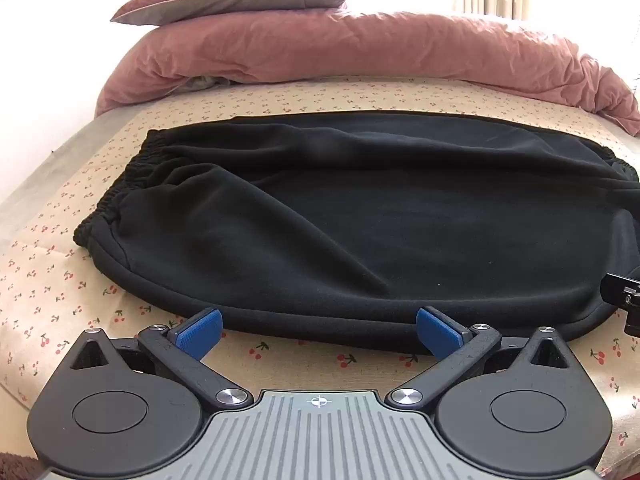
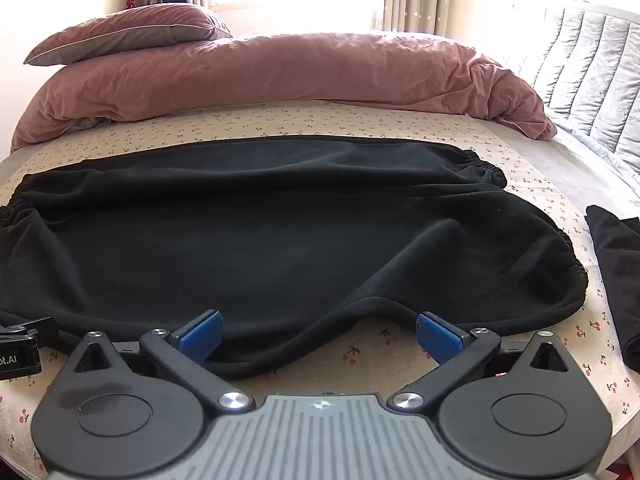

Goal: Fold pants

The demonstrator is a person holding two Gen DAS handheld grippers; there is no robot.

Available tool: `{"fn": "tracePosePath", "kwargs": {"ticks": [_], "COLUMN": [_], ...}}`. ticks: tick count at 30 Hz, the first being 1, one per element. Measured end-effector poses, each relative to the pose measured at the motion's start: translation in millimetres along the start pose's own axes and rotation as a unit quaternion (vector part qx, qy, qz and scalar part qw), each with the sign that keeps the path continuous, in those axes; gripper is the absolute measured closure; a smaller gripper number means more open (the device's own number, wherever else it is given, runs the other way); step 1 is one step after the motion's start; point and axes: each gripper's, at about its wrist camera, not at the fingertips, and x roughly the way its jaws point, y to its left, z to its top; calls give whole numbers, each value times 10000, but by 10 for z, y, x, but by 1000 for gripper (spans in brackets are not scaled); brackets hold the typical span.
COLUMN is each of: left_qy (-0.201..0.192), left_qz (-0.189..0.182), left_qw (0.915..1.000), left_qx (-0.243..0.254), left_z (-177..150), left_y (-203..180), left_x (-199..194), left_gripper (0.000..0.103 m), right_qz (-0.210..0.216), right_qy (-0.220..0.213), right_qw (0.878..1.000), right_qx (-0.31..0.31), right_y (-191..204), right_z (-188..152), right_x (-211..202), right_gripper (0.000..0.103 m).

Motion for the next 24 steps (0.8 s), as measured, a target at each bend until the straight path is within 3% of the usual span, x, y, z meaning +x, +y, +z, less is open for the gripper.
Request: {"fn": "tracePosePath", "kwargs": {"ticks": [3, 6, 24], "left_qy": [-152, -19, -58], "left_qz": [44, -64, -161], "left_qw": [9999, 10000, 9999], "left_qx": [46, -2, 2], "left_z": [-62, -7, -32], "left_y": [-32, 27, 54], "left_x": [-47, 1, -27], "left_gripper": [0, 0, 0], "right_qz": [-13, -56, 129], "right_qy": [22, 93, 214], "right_qw": [10000, 9999, 9997], "right_qx": [-61, -106, 11], "right_y": [31, 71, 8], "right_z": [-10, -17, -4], "right_x": [-14, 0, -14], "right_gripper": [0, 0, 0]}}
